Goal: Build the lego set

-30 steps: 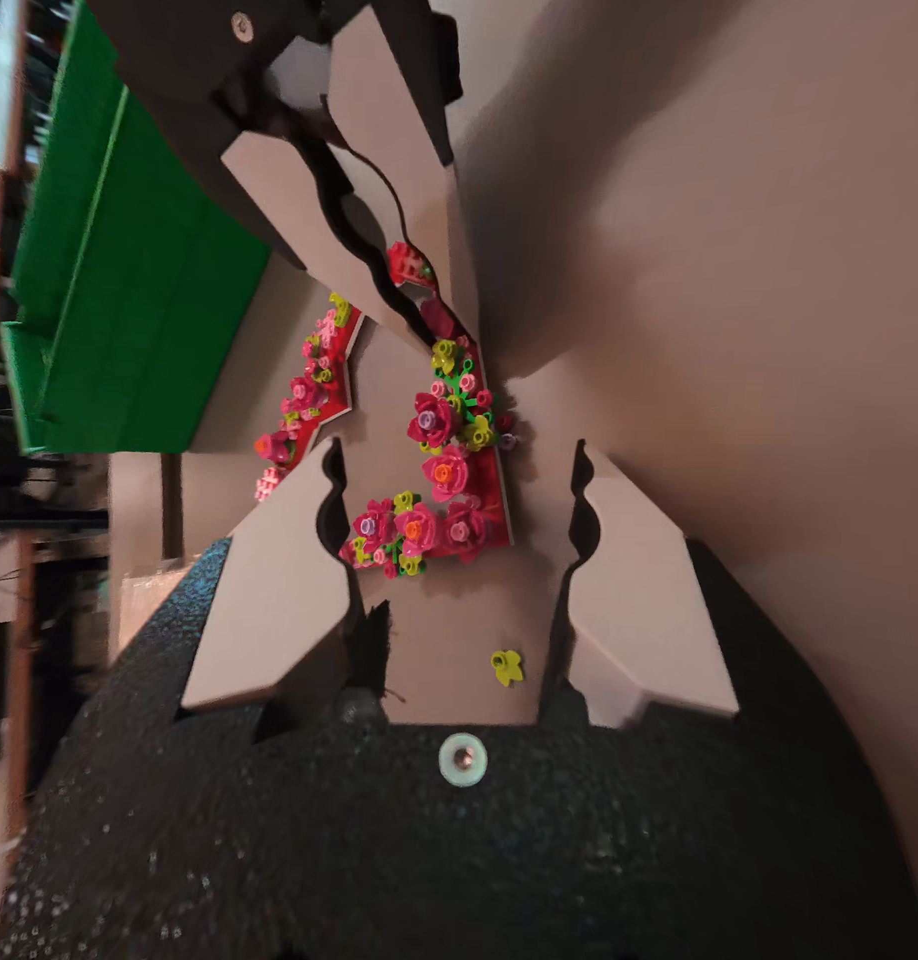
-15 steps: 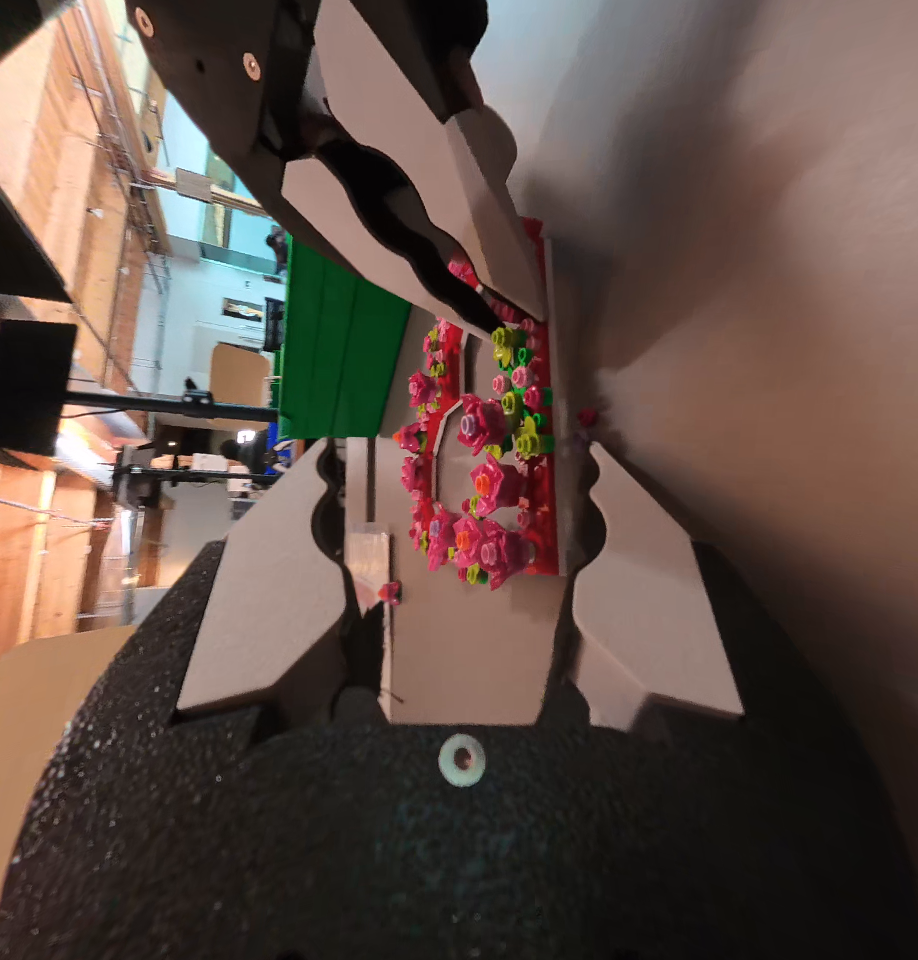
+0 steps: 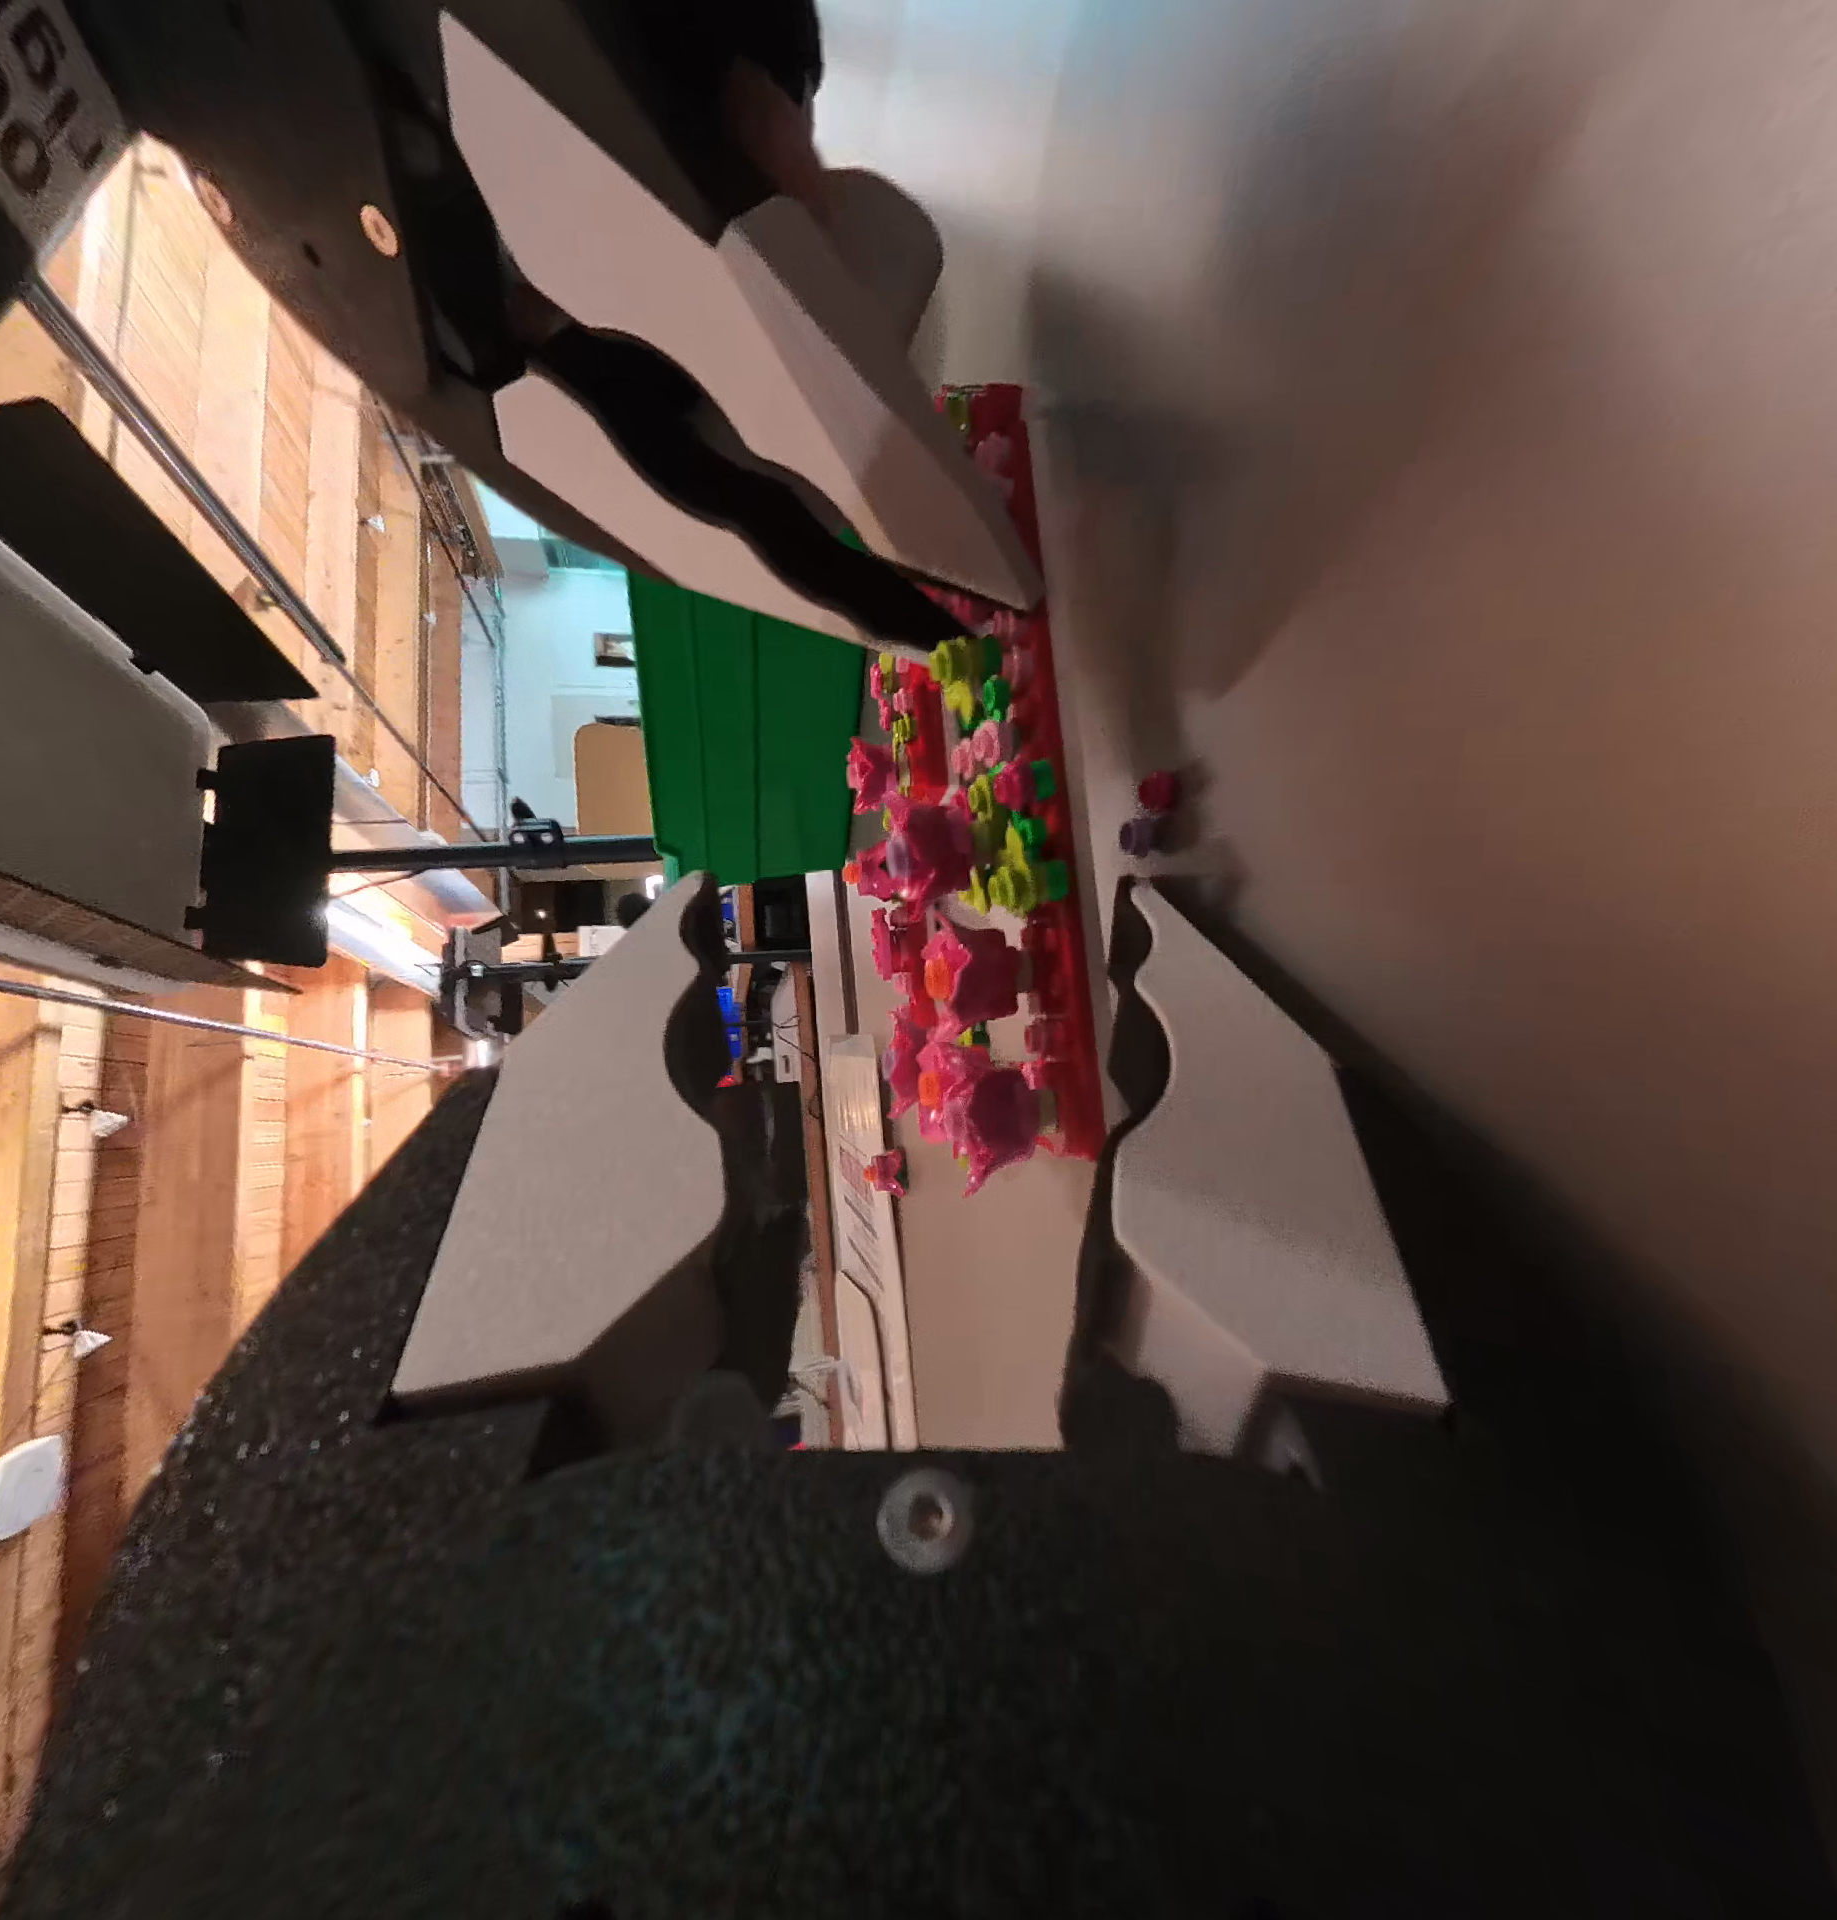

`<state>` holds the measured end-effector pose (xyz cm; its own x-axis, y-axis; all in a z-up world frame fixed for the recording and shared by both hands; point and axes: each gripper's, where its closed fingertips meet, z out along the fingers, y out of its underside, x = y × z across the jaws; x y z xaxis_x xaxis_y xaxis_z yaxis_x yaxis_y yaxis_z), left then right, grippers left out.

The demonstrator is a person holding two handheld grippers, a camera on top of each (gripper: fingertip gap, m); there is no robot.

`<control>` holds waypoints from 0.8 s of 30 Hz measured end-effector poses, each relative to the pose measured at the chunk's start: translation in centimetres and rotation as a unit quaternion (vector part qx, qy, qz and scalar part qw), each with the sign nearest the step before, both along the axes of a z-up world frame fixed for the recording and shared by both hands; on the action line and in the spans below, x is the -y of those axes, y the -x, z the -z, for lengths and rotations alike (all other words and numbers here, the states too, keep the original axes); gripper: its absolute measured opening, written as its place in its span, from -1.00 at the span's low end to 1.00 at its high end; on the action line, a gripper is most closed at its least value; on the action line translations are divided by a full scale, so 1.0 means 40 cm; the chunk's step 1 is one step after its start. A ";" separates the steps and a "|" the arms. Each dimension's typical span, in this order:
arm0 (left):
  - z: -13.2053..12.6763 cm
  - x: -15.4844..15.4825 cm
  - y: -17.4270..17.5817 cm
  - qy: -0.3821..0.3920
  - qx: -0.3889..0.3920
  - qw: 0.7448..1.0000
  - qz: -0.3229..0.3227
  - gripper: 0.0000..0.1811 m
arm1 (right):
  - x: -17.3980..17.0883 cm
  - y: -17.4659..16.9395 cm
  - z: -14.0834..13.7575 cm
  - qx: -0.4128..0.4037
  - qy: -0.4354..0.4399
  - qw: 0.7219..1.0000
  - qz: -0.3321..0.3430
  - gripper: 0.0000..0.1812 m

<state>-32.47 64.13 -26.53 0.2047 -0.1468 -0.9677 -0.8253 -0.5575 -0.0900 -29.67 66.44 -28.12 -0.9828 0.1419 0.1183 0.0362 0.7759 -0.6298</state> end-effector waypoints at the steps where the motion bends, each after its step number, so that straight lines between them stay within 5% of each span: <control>1: 0.003 -0.003 -0.004 0.003 -0.010 1.000 0.003 -0.24 | 0.000 0.000 0.000 0.000 0.000 1.000 0.000 -0.86; 15: 0.013 -0.019 -0.012 0.004 -0.069 0.997 0.033 -0.60 | 0.006 -0.003 -0.009 0.001 0.010 1.000 -0.003 -0.86; 24: 0.008 -0.019 -0.014 -0.002 -0.089 0.995 0.034 -0.63 | 0.006 -0.004 -0.003 0.003 0.007 1.000 -0.003 -0.86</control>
